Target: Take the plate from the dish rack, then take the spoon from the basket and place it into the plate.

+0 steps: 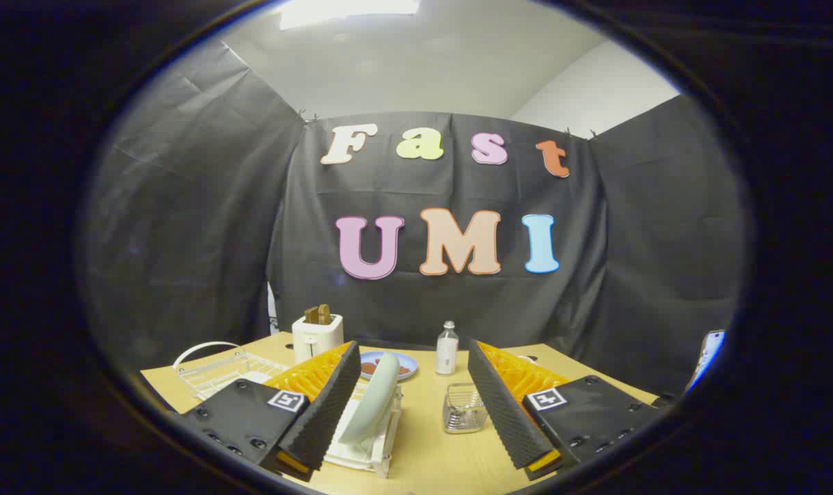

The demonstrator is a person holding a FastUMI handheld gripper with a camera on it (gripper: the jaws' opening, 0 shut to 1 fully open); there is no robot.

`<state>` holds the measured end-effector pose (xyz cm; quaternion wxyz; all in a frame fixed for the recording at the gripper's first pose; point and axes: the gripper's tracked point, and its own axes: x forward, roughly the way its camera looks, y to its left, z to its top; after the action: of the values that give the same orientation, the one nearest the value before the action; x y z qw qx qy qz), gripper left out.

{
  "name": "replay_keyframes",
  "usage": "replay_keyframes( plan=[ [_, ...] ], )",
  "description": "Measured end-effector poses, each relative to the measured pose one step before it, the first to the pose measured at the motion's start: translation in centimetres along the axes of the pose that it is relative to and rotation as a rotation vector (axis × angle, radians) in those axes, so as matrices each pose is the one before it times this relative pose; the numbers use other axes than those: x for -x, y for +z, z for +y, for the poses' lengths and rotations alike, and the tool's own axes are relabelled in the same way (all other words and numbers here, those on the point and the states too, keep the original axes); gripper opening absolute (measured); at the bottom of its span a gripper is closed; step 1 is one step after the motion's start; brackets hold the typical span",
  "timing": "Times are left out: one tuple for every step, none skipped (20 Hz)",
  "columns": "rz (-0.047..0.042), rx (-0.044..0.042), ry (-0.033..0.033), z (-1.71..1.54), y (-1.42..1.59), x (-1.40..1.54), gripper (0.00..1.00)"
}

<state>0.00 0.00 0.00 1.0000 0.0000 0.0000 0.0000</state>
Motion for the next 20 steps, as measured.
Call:
replay_keyframes(
  plan=[
    [0.00112,-0.00061,-0.00198,-0.001,-0.085,0.032,1.00],
    [0.00255,0.00030,-0.00144,0.027,-0.033,0.006,1.00],
    [0.00229,0.00334,-0.00056,-0.045,-0.190,0.084,1.00],
    [0.00135,0.00534,-0.00230,-0.051,0.041,0.039,1.00],
    [0.00094,0.00575,-0.00343,-0.107,-0.145,0.062,1.00],
    [0.00142,0.00250,-0.00387,-0.103,-0.019,0.023,1.00],
    [0.00034,-0.00127,-0.00196,-0.046,-0.123,0.066,1.00],
    [0.00011,-0.00289,-0.00050,-0.023,0.056,0.025,1.00],
    [-0.00001,-0.00206,-0.00078,-0.023,-0.088,-0.038,1.00],
    [0.00013,-0.00087,-0.00217,-0.122,0.027,0.067,1.00],
    [0.00028,-0.00009,-0.00206,-0.101,-0.092,-0.024,1.00],
    [-0.00034,0.00026,-0.00240,-0.106,0.012,0.051,1.00],
    [-0.00060,-0.00016,-0.00160,-0.076,-0.048,0.059,1.00],
    [-0.00018,-0.00123,0.00001,-0.031,0.012,0.038,1.00],
    [-0.00044,-0.00185,0.00088,0.062,-0.068,-0.022,1.00],
    [0.00066,-0.00123,-0.00013,-0.043,-0.008,-0.019,1.00],
    [0.00188,0.00103,-0.00359,-0.066,-0.054,-0.001,1.00],
    [0.00005,0.00225,-0.00176,-0.108,-0.007,-0.005,1.00],
    [-0.00080,0.00041,0.00060,0.068,0.027,0.005,1.00],
    [-0.00079,-0.00074,0.00153,0.138,0.090,-0.051,1.00]
  ],
)
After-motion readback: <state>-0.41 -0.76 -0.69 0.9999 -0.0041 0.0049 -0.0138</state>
